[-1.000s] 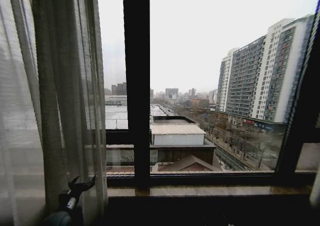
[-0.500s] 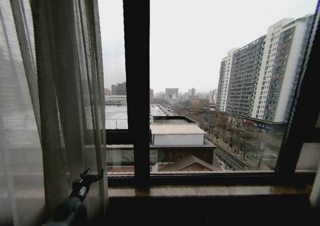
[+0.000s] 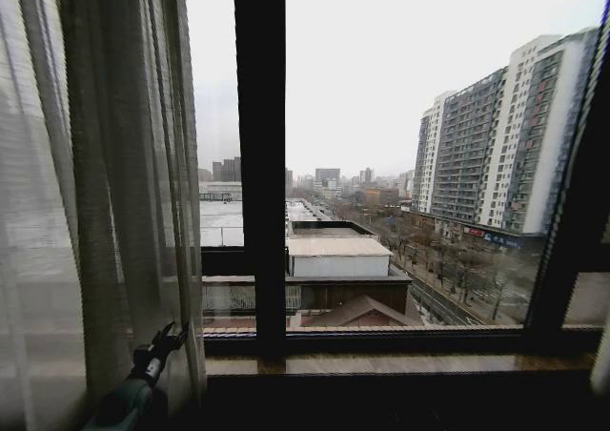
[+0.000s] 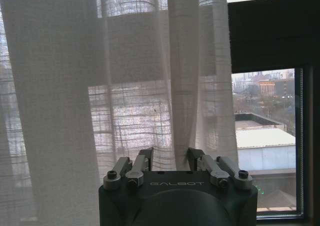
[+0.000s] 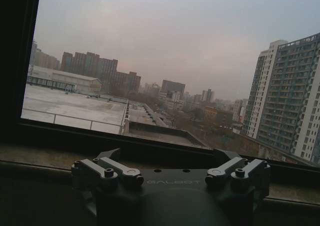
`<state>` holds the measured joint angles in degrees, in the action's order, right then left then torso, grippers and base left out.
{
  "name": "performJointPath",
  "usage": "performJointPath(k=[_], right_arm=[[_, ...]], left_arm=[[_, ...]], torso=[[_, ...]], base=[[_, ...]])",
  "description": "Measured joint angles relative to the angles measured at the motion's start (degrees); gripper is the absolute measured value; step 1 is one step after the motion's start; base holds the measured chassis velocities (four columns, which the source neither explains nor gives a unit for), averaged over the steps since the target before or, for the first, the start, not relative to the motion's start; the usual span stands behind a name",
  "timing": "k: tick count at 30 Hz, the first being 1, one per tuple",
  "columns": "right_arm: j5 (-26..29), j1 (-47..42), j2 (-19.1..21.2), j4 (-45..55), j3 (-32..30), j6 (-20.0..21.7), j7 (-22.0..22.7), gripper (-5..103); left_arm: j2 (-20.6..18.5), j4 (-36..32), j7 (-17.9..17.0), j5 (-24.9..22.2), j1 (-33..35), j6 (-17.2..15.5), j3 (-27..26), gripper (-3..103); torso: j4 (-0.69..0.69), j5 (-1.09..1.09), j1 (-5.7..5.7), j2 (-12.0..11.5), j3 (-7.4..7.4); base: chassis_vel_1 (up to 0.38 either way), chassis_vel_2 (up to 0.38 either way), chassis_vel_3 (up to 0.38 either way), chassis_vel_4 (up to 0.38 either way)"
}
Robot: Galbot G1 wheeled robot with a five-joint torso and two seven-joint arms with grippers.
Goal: Open the curtains by pulling them apart, changing their state from closed to fully open.
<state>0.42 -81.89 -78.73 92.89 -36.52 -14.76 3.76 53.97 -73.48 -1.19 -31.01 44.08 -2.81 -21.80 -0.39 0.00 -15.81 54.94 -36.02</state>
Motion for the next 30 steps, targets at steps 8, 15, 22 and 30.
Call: performJointPath(k=[8, 15, 22, 30], right_arm=[[0.1, -0.8, 0.0, 0.2, -0.2, -1.0, 0.0, 100], [0.2, -0.7, 0.0, 1.4, -0.2, -1.1, 0.0, 100], [-0.3, -0.1, 0.0, 1.8, 0.4, -1.9, -0.1, 100], [-2.6, -0.6, 0.0, 3.8, 1.0, -2.2, -0.3, 100]], left_arm=[[-1.3, 1.3, 2.2, 0.0, -0.5, 0.2, -0.6, 11], [-1.3, 0.4, 2.9, -0.1, 1.0, 0.4, -1.6, 0], [-1.3, 0.2, 3.4, -0.2, 1.6, 0.7, -2.4, 0], [-0.9, -1.2, 3.8, -0.2, 3.4, 0.7, -3.5, 0]], torso=[[0.00, 0.00, 0.00, 0.0, 0.00], [0.00, 0.00, 0.00, 0.0, 0.00], [0.00, 0.00, 0.00, 0.0, 0.00], [0.00, 0.00, 0.00, 0.0, 0.00]], base=[[0.000, 0.000, 0.000, 0.000], [0.000, 0.000, 0.000, 0.000], [0.000, 0.000, 0.000, 0.000], [0.000, 0.000, 0.000, 0.000]])
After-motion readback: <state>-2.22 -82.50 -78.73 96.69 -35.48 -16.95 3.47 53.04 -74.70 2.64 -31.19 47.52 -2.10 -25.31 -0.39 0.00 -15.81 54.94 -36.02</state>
